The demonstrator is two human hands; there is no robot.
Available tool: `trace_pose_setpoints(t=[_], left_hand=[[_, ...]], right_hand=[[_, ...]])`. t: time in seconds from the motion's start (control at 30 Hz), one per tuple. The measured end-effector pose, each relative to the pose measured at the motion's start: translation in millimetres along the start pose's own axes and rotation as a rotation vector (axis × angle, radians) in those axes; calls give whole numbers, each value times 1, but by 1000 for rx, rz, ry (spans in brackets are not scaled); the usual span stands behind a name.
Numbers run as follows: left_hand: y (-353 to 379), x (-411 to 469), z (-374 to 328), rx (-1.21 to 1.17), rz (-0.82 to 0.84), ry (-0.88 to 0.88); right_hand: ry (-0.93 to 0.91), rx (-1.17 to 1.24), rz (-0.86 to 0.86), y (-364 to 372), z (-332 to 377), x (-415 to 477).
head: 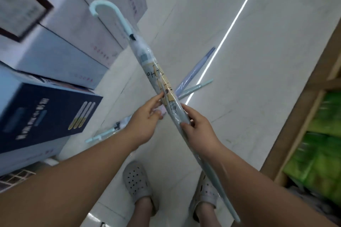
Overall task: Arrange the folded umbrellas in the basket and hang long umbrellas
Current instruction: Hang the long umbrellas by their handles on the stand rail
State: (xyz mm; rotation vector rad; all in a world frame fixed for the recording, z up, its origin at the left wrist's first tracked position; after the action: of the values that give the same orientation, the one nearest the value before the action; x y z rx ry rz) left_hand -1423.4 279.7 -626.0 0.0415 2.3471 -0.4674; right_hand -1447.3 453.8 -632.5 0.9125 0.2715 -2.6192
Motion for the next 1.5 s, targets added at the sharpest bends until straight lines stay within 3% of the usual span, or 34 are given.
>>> trace_pose_setpoints(t=[0.33,0.53,0.7,0.97,1.17,1.33,1.5], left_hand=[[-95,-209,-236,-365,-209,150],[-157,-324,-317,-478,-87,314],[-213,-391,-338,-507,-127,425],[-306,-443,-357,-480,-396,556],[-351,-476,-376,-533,-602,637],[-381,-516,-388,-525,-793,699],[-389,-552,-382,-370,-830,676]], right_hand=[[-186,65,6,-30,257,-207],[-321,86,70,-11,362,-319],[-422,38,66,25,409,-365],[-574,-343,-6,63,432,-410],[-657,-472,39,95,470,-415],[-793,-428,217,124,513,-401],[-916,-312,451,143,557,-396]])
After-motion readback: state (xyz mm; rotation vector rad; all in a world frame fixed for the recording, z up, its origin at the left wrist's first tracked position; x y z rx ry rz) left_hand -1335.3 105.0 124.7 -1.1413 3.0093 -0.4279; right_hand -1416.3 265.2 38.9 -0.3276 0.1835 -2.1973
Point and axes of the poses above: each hand's wrist, its own x-axis towards the middle knuckle, its own y-axis out of the palm, z = x × y, the point moved 5 cm from there along x, towards the middle knuckle, and after that the axes turned 13 degrees about x, right-handed, at the moved point
